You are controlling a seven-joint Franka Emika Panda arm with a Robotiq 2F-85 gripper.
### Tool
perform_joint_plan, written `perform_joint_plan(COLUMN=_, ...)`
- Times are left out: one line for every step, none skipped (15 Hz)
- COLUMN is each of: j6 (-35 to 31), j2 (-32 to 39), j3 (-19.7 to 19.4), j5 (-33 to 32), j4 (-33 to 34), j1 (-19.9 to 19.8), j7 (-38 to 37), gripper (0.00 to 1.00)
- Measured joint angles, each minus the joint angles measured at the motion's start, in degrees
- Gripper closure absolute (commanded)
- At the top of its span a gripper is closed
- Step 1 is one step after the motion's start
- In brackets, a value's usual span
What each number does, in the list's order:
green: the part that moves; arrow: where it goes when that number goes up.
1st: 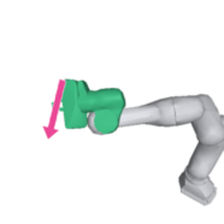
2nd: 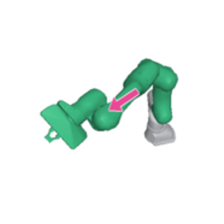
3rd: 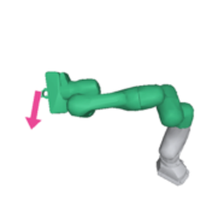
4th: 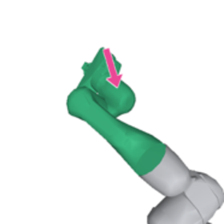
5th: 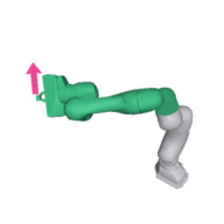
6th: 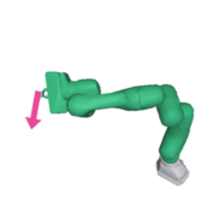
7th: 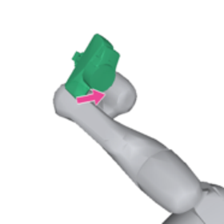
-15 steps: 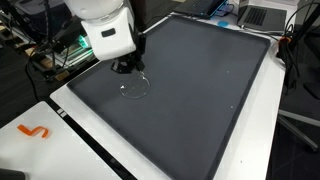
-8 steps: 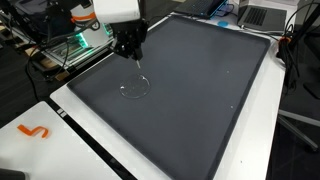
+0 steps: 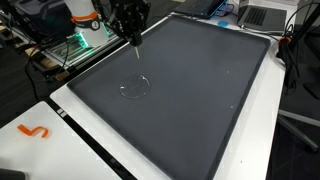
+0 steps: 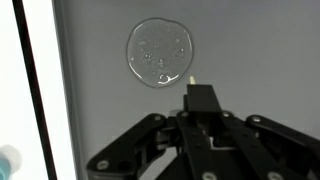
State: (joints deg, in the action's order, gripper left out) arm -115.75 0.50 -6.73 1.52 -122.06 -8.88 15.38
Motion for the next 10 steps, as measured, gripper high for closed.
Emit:
perform_joint_plan(j6=0.00, j2=-0.66, j3=0.00, j5=-0.45, j4=-0.27, j1=0.14, j7=-0.68, gripper=0.86)
perform_joint_plan(j6=0.00, j2=-1.19, j3=0.00, j5=-0.80, j4=-0.50, j1=0.25, j7=-1.12, gripper=0.86)
perform_joint_plan(j6=0.00, j2=-1.68, j3=0.01, j5=-1.00, j4=-0.77, j1=0.33, j7=-1.55, gripper=0.86)
perform_joint_plan(j6=0.00, j2=-2.04, j3=0.01, j5=-1.08, j4=-1.04, j1=0.38, j7=-1.71, gripper=0.86)
perform_joint_plan(j6=0.00, j2=-2.23, j3=0.01, j5=-1.11, j4=-1.22, j1=0.42, j7=-1.78, gripper=0.86)
perform_joint_plan(j6=-0.01, j2=-2.31, j3=0.01, j5=-1.12, j4=-1.30, j1=0.42, j7=-1.80, gripper=0.86)
perform_joint_plan(j6=-0.01, j2=-2.32, j3=0.00, j5=-1.14, j4=-1.32, j1=0.43, j7=-1.81, gripper=0.86)
perform_joint_plan(j6=-0.02, j2=-2.32, j3=0.00, j5=-1.14, j4=-1.34, j1=0.43, j7=-1.81, gripper=0.86)
perform_joint_plan(j6=-0.02, j2=-2.32, j3=0.00, j5=-1.14, j4=-1.35, j1=0.43, j7=-1.81, gripper=0.86)
perform_joint_plan(j6=-0.02, j2=-2.31, j3=0.00, j5=-1.14, j4=-1.36, j1=0.43, j7=-1.82, gripper=0.86)
